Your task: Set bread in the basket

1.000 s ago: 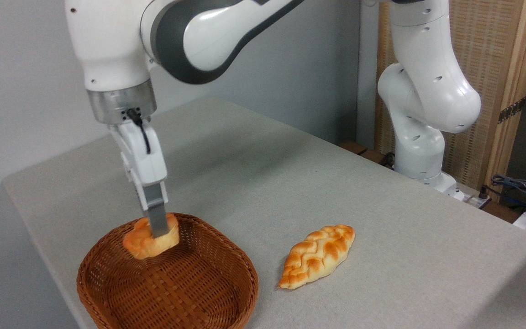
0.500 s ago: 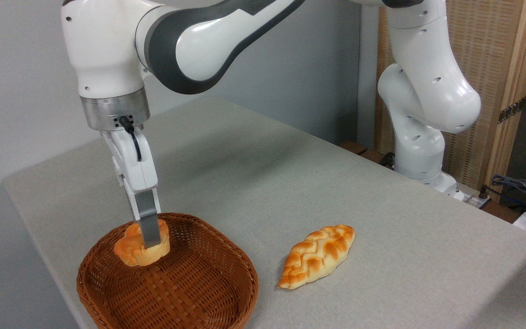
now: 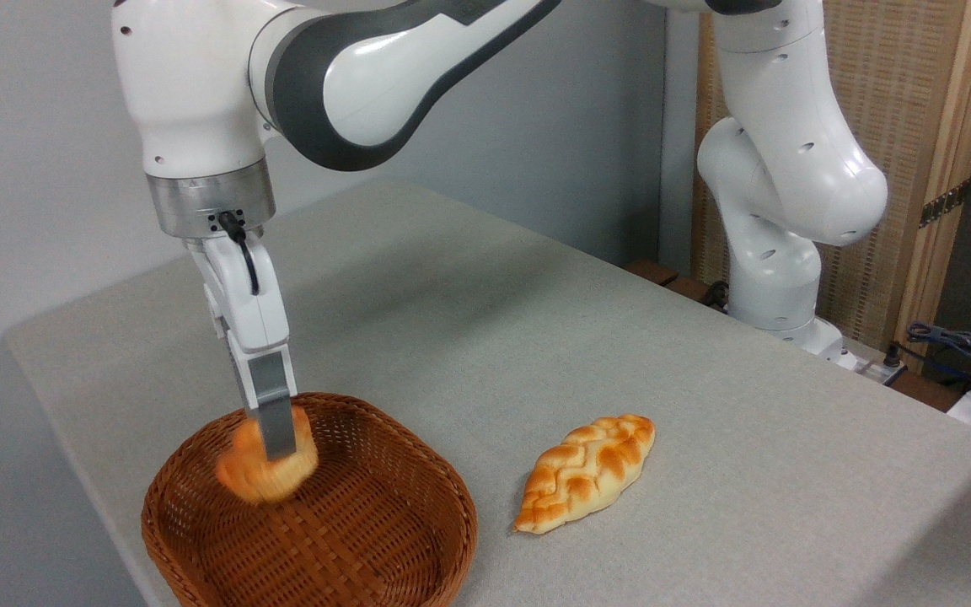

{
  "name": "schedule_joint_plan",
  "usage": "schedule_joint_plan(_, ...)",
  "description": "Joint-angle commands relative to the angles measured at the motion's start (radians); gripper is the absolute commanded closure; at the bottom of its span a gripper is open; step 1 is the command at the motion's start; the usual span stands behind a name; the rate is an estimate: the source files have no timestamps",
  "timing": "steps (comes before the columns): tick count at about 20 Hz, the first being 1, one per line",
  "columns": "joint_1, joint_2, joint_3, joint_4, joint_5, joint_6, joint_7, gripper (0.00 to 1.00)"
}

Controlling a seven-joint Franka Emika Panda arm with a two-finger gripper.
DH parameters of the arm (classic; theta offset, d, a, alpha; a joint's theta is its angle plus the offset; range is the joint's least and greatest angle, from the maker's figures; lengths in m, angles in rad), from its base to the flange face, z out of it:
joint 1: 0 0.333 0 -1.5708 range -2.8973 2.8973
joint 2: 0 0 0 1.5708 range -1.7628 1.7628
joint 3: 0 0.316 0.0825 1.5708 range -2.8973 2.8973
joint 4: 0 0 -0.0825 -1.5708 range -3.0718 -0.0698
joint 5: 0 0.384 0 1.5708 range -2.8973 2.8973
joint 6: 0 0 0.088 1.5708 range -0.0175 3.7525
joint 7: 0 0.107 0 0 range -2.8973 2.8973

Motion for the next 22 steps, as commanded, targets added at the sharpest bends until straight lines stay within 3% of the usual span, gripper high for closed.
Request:
schedule_joint_plan(1,-0.003,-0.004,0.002,0.01,0.014,0.001,0.0,0.0)
schedule_joint_plan(4,-0.003,-0.008,0.004,0.017,0.007,-0.001,-0.006,0.0)
schedule_joint_plan(7,0.012,-0.048,-0.027,0.031,-0.013,-0.066,-0.115,0.0)
schedule_joint_plan(8,0.026,-0.063,-0.042,0.033,-0.026,-0.086,-0.139,0.0)
schedule_joint_plan(10,0.108,-0.132,-0.104,0.03,-0.044,-0.148,-0.234,0.0)
schedule_joint_plan(13,0.112,-0.192,-0.105,0.031,-0.046,-0.258,-0.293,0.0)
schedule_joint_plan(16,0.112,-0.227,-0.099,0.019,-0.047,-0.333,-0.281,0.0)
schedule_joint_plan(22,0.11,-0.289,-0.098,-0.053,-0.047,-0.338,-0.269,0.0)
